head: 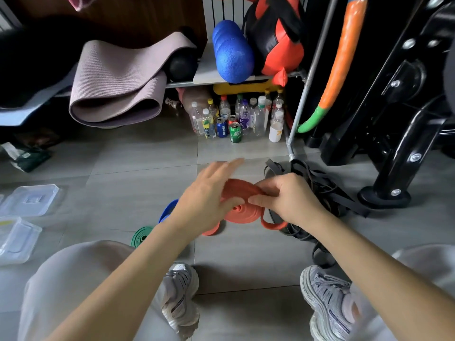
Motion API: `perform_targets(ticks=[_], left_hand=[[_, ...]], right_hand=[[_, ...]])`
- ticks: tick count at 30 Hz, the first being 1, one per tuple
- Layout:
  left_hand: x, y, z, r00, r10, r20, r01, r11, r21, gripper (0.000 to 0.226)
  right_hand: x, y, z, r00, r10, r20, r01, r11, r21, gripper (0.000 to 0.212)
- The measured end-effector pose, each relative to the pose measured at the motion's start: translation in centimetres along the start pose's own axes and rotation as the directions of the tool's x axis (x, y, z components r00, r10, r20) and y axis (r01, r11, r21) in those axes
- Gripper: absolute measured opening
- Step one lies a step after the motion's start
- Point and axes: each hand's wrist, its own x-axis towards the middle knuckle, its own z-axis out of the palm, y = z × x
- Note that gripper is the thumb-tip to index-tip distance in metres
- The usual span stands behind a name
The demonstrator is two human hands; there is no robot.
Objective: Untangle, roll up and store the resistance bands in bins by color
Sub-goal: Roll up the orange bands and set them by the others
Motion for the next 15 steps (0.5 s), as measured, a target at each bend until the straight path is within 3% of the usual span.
perform_targets(ticks=[3,6,10,15], left_hand=[[-0.4,0.1,1.1,0.982,0.175,0.075,-0.186,0.964,0.189,0.069],[-0.1,-0.2,1.2,0.977,0.209,0.046,-0.213,0.962,0.170,0.065],[0.2,-0.4,0.9,0.991,0.128,-0.030,-0.128,0.992,-0.001,0.051],[0.6,-0.5,-0.1,0.993,-0.056,-0.103,0.033,0.977,-0.212,0.053]], right_hand=[[0.1,0.0,0.1,1.000,0.008,0.018,-0.007,0.999,-0.041,0.019],[0.2,-0.1,-0.5,0.999,0.047,0.003,-0.047,0.997,0.061,0.020],[0.3,-0.5,-1.2,0.997,0.073,-0.027,-0.067,0.982,0.179,0.028],[0.4,-0.4,-1.6,0.985,0.107,-0.136,-0.078,0.975,0.208,0.027]])
